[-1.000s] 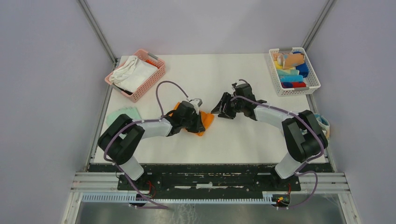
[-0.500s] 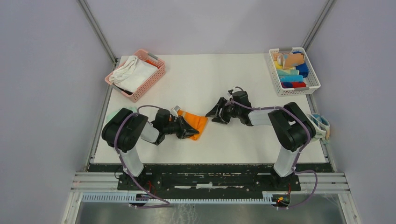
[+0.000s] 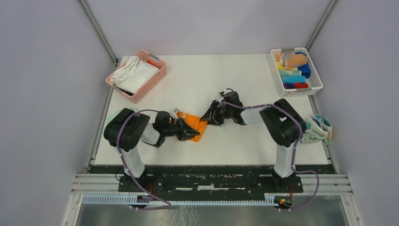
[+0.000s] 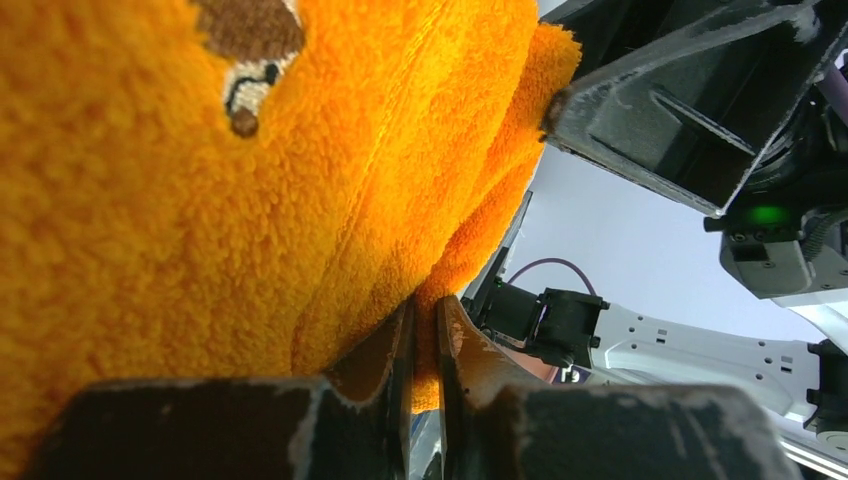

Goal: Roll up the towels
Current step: Roll the towel at the center of the board.

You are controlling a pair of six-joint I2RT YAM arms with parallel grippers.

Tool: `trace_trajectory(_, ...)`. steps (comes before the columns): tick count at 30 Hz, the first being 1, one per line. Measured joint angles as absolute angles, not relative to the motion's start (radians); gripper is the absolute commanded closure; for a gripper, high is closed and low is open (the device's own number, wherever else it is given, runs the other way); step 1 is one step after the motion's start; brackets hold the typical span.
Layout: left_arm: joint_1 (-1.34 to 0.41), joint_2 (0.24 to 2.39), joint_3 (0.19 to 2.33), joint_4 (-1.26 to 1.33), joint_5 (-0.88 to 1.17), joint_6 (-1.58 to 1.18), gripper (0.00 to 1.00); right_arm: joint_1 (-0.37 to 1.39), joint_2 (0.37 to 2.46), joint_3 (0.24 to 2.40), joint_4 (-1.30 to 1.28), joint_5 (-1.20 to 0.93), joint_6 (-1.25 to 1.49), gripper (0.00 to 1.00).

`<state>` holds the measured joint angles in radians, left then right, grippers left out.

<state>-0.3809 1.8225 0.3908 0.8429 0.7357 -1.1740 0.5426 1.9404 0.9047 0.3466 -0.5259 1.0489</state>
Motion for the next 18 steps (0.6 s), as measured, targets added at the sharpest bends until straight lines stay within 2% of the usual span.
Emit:
trace_trajectory(4, -0.381, 1.819, 0.393, 0.826, 0.733, -1.173, 0.84, 0.558, 1.942, 0.964, 0.205, -0.466, 1.000, 0.70)
trace_trajectory(6, -0.381, 1.806, 0.398, 0.796, 0.726, -1.170, 0.79, 0.567, 1.942, 0.999, 0.114, -0.430, 0.977, 0.77)
trace_trajectory(10, -0.389, 1.745, 0.409, 0.696, 0.693, -1.133, 0.60, 0.601, 1.942, 1.107, -0.107, -0.326, 0.913, 0.89)
trace_trajectory(14, -0.421, 1.635, 0.431, 0.537, 0.619, -1.054, 0.50, 0.642, 1.942, 1.228, -0.337, -0.194, 0.855, 0.92)
trace_trajectory(18, -0.505, 1.492, 0.480, 0.319, 0.466, -0.944, 0.44, 0.662, 1.942, 1.305, -0.513, -0.094, 0.814, 0.93)
